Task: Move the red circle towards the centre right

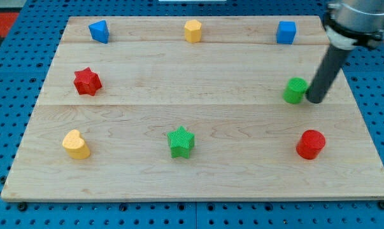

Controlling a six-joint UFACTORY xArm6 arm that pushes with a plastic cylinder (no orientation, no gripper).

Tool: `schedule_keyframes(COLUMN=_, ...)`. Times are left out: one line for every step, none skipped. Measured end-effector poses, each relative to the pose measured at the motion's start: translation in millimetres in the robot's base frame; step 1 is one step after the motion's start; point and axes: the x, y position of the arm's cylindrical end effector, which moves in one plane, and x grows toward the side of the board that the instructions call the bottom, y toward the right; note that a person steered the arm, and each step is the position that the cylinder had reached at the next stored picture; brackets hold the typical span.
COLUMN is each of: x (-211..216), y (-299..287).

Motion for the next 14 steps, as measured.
schedule_keyframes(x=-4.2, y=-53.2)
schedule_keyframes(x=-3.7, y=-129.6)
schedule_keyframes(x=35.4, y=-86.4)
schedule_keyframes(x=100.3, y=-41.9)
schedule_keyframes(x=156.4, y=-35.6)
schedule_keyframes(x=120.4, y=-23.7)
schedule_keyframes(x=54.9, y=-34.7)
schedule_keyframes(x=87.5, y=-43.0)
schedule_keyframes(x=120.6, y=-38.9)
schedule_keyframes(x=91.7, y=10.1)
schedule_keyframes(x=40.5, y=-3.7)
schedule_keyframes(x=53.5, y=-6.1)
schedule_keyframes(x=70.0, y=24.2)
schedule_keyframes(x=32.9, y=78.7)
